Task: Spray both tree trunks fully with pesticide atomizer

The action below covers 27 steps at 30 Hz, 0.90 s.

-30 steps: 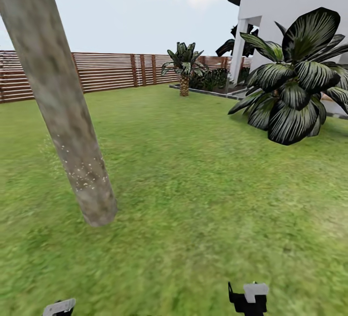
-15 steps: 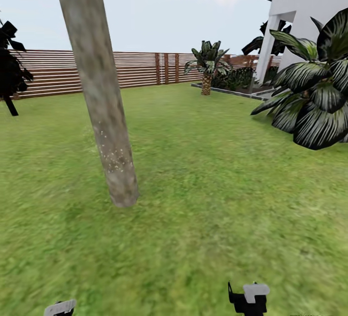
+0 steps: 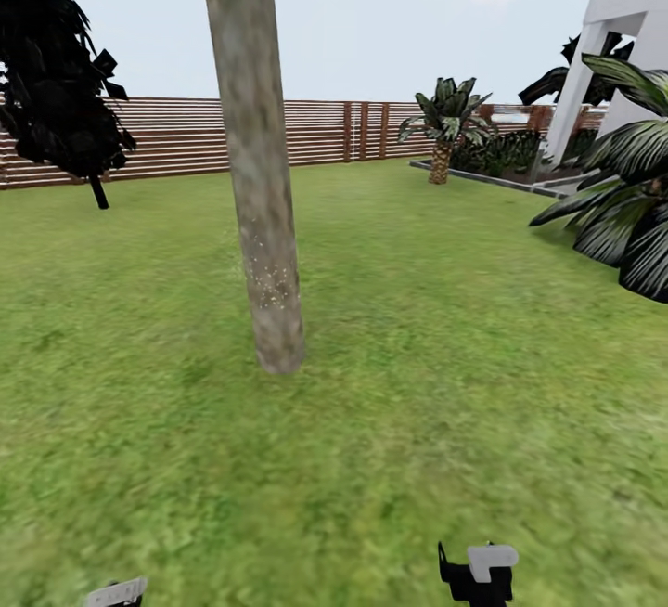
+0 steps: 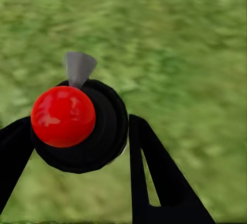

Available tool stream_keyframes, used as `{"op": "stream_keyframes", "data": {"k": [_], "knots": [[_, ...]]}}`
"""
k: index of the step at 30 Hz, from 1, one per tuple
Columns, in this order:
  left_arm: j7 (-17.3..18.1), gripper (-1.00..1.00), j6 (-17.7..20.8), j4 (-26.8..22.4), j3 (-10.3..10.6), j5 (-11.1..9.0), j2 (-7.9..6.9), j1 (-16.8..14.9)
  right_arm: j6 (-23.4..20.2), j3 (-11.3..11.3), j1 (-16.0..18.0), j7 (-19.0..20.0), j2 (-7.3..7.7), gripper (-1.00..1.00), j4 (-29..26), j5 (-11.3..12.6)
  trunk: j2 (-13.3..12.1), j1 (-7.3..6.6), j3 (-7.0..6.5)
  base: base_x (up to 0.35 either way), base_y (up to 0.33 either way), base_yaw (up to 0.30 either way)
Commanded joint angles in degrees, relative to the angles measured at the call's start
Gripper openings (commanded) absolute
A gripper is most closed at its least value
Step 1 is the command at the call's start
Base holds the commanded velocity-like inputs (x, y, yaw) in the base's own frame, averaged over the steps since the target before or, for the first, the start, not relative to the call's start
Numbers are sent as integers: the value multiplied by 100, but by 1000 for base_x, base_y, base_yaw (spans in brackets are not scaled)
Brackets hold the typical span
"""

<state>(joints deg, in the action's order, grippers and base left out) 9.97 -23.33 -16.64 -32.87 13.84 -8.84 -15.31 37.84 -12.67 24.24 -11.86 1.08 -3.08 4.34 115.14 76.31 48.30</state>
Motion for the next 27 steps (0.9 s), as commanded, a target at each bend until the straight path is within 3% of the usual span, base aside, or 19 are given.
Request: {"op": "stream_keyframes", "data": {"k": [1, 11, 16, 27], "knots": [[35, -100, -21, 4, -43, 49, 3, -7, 13, -52, 1, -18, 4, 100, 0, 42, 2, -1, 5, -12, 0, 278], [5, -100, -15, -7, -69, -2, 0, -7, 13, -55, 1, -18, 6, 100, 0, 41, 2, -1, 5, -2, 0, 278], [-11, -100, -11, -10, -63, -280, -28, -7, 8, -59, 1, -18, -2, 100, 9, 41, 2, -1, 5, 0, 0, 278], [12, -100, -26, 12, -36, -257, -4, -7, 9, -60, 1, -18, -3, 100, 79, 33, 2, -1, 5, 0, 0, 278]]}}
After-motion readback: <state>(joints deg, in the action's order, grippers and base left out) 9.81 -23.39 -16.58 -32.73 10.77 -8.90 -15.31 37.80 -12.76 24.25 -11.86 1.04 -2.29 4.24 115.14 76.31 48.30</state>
